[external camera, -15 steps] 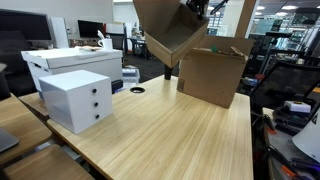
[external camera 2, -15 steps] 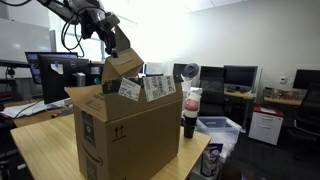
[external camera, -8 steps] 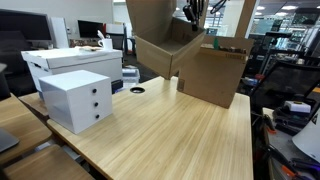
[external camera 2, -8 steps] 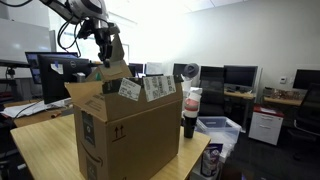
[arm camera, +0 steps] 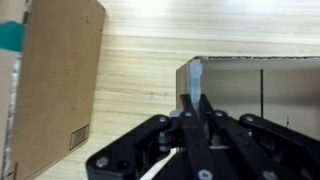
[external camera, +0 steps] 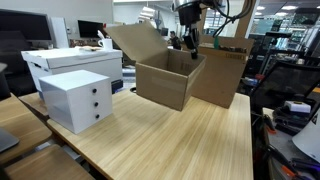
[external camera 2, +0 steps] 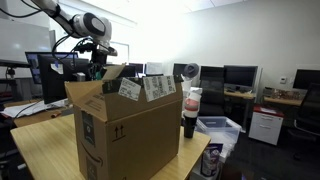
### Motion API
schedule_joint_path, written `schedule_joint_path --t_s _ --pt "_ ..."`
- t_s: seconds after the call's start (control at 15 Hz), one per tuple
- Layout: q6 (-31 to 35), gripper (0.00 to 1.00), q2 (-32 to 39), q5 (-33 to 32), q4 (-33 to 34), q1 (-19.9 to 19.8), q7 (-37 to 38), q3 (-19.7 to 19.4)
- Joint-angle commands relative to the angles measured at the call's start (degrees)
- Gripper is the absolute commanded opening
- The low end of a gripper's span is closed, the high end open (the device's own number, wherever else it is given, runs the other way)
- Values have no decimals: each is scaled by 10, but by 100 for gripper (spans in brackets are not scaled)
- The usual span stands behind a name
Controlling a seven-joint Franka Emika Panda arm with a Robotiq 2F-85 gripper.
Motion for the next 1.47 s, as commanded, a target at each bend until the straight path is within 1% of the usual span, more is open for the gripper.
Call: schedule_joint_path --t_s 0.0,0.27,0.67,0.8,1.0,1.33,1.4 --pt "42 5 19 44 -47 -15 -65 -3" --pt "79 5 58 55 -75 -22 -79 -6" --pt "99 5 100 62 -76 -24 -94 -4" --pt "101 5 108 65 -75 -26 -95 -4" --pt "124 4 112 65 -82 -24 -72 -6" --pt "146 5 112 79 -91 -24 -69 -5" --pt "152 21 110 81 -95 -23 -67 -5"
